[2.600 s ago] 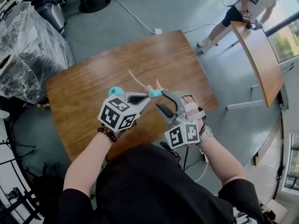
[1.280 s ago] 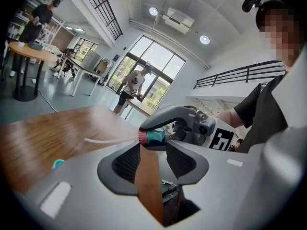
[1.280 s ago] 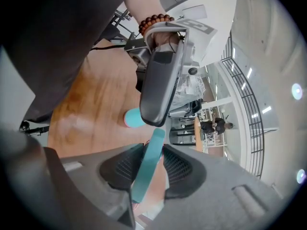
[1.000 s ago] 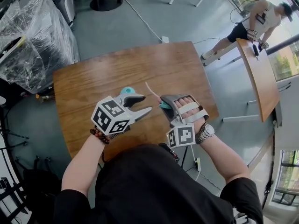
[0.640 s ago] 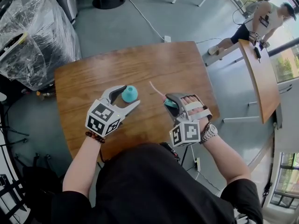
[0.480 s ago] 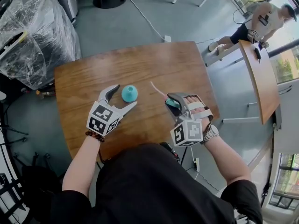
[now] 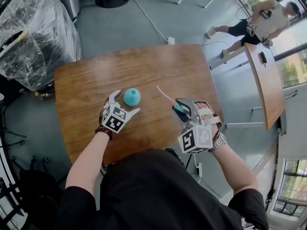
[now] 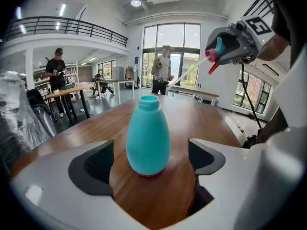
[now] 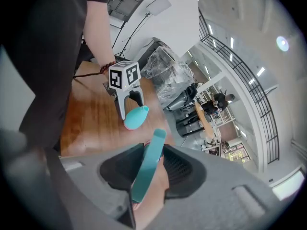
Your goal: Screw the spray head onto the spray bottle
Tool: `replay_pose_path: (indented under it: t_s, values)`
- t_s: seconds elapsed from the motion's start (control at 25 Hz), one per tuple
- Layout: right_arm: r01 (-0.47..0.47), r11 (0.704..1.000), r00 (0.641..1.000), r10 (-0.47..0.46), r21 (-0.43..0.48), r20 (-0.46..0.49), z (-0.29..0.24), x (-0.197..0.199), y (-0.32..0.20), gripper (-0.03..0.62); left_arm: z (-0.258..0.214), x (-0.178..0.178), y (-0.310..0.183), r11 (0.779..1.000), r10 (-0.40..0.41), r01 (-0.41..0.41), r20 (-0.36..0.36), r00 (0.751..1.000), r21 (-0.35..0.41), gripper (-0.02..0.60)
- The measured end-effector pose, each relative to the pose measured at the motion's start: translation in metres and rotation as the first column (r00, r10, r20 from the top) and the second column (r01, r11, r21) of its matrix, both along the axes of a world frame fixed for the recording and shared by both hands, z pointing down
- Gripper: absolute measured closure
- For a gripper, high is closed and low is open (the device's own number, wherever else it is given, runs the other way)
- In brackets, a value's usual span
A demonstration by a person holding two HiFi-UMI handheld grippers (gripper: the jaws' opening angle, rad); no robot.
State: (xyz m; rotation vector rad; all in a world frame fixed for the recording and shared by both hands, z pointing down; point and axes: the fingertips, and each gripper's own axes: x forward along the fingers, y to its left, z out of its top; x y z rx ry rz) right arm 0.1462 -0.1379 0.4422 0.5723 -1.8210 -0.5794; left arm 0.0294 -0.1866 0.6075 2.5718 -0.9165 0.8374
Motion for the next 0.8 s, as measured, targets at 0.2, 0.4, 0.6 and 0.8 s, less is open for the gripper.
replay_pose_path:
  t_s: [0.2, 0.4, 0.6, 0.8]
  values:
    - [-0.011, 1.000, 1.000, 0.011, -0.009, 0.008, -0.005, 0.005, 0.005, 0.474, 0.020, 0.006, -0.007, 1.000, 0.003, -0.003, 0.032, 0.999, -0.010, 0.077]
    - [-0.027, 1.000, 1.000, 0.027, -0.012, -0.002, -0.010, 0.013, 0.010, 0.474, 0.033, 0.008, -0.012, 1.000, -0.004, 0.005, 0.070, 0.998, -0.009, 0.084]
    - [-0.028, 0.999, 1.000, 0.029, -0.020, 0.005, -0.004, 0.020, 0.015, 0.474, 0.041, 0.010, -0.015, 1.000, -0.014, 0.015, 0.103, 0.995, -0.005, 0.141]
    - [-0.031, 0.999, 0.999, 0.031, -0.024, 0.010, -0.006, 0.019, 0.017, 0.474, 0.034, 0.007, -0.014, 1.000, -0.017, 0.014, 0.121, 0.993, 0.022, 0.172]
